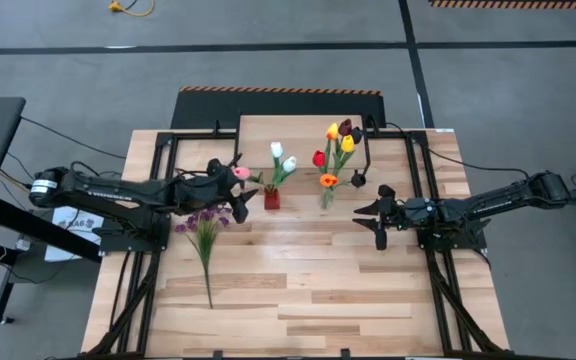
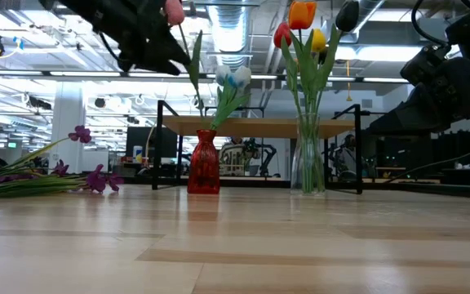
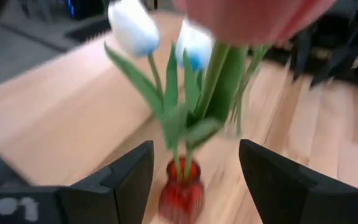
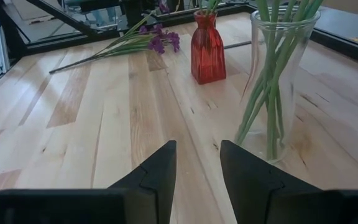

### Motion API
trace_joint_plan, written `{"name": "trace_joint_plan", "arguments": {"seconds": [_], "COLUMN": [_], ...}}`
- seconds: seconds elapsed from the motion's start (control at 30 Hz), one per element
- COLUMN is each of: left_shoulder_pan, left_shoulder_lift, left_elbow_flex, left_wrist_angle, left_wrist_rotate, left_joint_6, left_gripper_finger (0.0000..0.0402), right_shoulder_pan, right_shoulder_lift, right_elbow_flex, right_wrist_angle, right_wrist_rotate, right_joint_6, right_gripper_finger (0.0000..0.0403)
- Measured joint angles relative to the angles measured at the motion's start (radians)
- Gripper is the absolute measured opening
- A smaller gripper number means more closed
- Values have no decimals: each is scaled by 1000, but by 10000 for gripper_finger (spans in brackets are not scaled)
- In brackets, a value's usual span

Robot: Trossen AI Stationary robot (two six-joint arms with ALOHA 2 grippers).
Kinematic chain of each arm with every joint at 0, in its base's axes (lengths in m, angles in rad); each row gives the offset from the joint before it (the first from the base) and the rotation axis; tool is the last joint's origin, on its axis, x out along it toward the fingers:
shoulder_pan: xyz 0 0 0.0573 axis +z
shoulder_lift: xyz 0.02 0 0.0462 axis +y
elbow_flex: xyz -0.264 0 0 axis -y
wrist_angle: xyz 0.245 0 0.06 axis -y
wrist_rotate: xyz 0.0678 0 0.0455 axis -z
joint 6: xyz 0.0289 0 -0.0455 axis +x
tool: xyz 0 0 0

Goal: Pick and place flowers into a vace then onto a shelf
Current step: Put the pink flower into the red vase, then put the violet flowers into the red vase

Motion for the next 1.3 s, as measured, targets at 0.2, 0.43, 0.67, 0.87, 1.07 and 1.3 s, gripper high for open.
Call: {"name": "trace_joint_plan", "arguments": {"seconds": [0.2, 0.43, 0.67, 0.87, 1.07, 1.3], "left_shoulder_pan": [-32, -46, -46, -46, -49, -105], "left_shoulder_lift": [2, 3, 3, 2, 3, 10], "left_elbow_flex": [156, 327, 467, 566, 570, 497], "left_wrist_angle": [-410, -775, -1080, -1347, -1485, -1455], "left_wrist_rotate": [-17, -45, -147, -134, 90, 275], "left_joint_6": [-142, -305, -461, -688, -884, -1099], "left_gripper_finger": [227, 227, 226, 226, 226, 226], "right_shoulder_pan": [0, 0, 0, 1, 1, 2], "right_shoulder_lift": [0, 0, 0, 0, 0, 0], "right_elbow_flex": [0, 0, 0, 0, 0, 0], "right_wrist_angle": [0, 0, 0, 0, 0, -3], "right_wrist_rotate": [-2, -2, -2, -2, -2, -2], "right_joint_6": [8, 14, 18, 18, 24, 42], "right_gripper_finger": [118, 118, 118, 118, 118, 118]}}
